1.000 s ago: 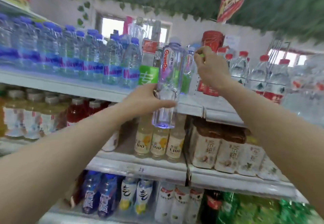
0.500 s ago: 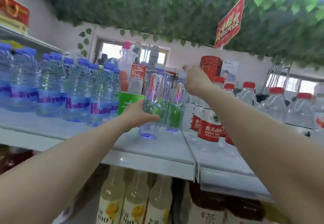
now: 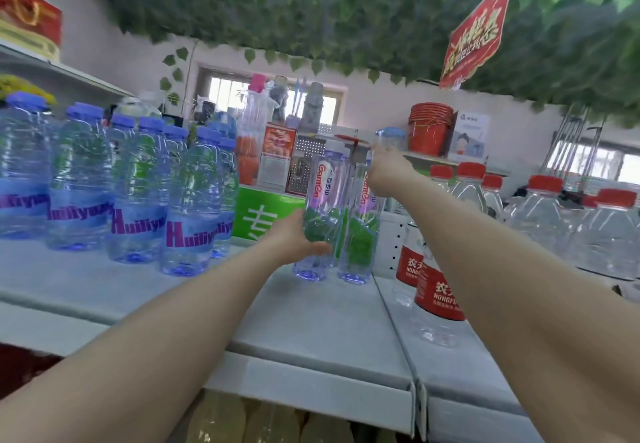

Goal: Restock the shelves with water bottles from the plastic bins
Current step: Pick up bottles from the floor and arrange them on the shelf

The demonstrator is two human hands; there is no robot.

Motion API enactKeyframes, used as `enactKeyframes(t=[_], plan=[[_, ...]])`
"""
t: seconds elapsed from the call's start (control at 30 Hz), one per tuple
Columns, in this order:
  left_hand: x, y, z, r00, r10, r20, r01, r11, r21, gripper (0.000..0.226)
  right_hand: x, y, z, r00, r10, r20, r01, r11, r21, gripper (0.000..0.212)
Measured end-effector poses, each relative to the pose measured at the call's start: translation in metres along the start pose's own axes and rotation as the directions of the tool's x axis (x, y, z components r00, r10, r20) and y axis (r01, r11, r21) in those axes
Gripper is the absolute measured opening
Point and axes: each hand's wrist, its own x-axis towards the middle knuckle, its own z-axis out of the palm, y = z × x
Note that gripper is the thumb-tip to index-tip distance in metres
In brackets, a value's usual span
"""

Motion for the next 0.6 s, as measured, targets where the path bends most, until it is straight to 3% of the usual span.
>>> enactKeyframes(t=[0.23, 0.37, 0.6], plan=[[0.008, -0.008, 0.010, 0.996, -0.006, -0.094, 0.016, 0.994, 0.109, 0.087, 0.006, 0.001, 0.005, 0.997, 0.022, -0.067, -0.015, 0.995, 0.099, 0.056], [0.006, -0.015, 0.014, 0.998, 0.003, -0.062, 0.007, 0.987, 0.160, 0.097, 0.007, 0.002, 0.004, 0.997, 0.066, -0.036, -0.059, 0.983, 0.172, 0.060], [0.004, -0.019, 0.013, 0.998, 0.026, -0.054, -0.018, 0.987, 0.158, 0.094, 0.000, 0.005, 0.009, 0.995, 0.061, -0.078, -0.042, 0.975, 0.220, 0.062]])
